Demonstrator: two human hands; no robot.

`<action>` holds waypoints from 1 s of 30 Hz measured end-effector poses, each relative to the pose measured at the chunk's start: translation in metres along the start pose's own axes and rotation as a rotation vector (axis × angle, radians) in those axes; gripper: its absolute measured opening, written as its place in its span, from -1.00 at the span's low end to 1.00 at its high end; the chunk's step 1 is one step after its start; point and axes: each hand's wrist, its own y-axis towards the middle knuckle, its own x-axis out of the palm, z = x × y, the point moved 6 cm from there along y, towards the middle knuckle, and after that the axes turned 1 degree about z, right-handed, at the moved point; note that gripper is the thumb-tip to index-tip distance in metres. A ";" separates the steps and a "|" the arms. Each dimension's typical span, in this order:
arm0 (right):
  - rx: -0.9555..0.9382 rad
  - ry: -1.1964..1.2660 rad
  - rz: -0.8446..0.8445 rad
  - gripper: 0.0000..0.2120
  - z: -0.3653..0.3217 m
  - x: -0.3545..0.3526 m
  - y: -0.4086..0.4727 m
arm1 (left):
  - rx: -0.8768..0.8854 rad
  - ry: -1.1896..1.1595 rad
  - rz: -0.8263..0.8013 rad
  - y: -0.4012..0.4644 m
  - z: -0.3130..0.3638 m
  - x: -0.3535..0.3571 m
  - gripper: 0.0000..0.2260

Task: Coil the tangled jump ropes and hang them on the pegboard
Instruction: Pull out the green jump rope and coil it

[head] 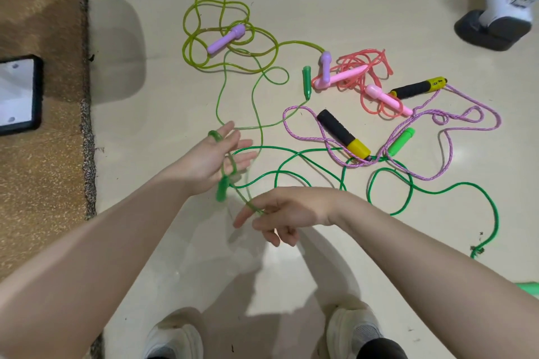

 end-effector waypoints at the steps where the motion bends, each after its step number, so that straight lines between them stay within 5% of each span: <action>1: -0.021 -0.022 -0.051 -0.75 -0.008 0.000 -0.005 | -0.007 0.086 0.040 0.000 -0.005 -0.006 -0.50; 4: -0.173 -0.014 -0.028 -0.82 -0.034 -0.016 -0.023 | -0.134 0.313 0.007 -0.012 -0.017 -0.007 -0.57; 10: -0.322 0.320 0.945 -0.78 -0.015 -0.105 -0.039 | -0.332 0.365 -0.517 -0.040 -0.012 0.040 -0.15; 14: -0.172 0.228 0.914 -0.75 0.016 -0.088 -0.022 | -0.188 0.188 -1.004 -0.061 0.012 0.076 -0.50; 16: -0.071 0.141 0.713 -0.71 0.026 -0.064 -0.008 | -0.083 0.100 -0.893 -0.053 0.019 0.074 -0.57; 20: 0.200 -0.037 0.231 -0.73 0.030 -0.019 0.004 | 0.016 -0.072 -0.302 -0.016 0.016 0.035 -0.54; 25: 0.189 -0.112 -0.175 -0.72 0.001 0.010 -0.002 | 0.000 -0.012 0.068 0.001 -0.011 -0.012 -0.48; 28: 0.000 -0.055 -0.117 -0.80 -0.015 0.003 -0.007 | -0.036 0.187 0.043 -0.007 -0.013 -0.015 -0.60; 30: -0.137 0.038 0.177 -0.89 -0.022 -0.025 -0.010 | -0.143 0.354 -0.095 -0.015 -0.017 -0.003 -0.61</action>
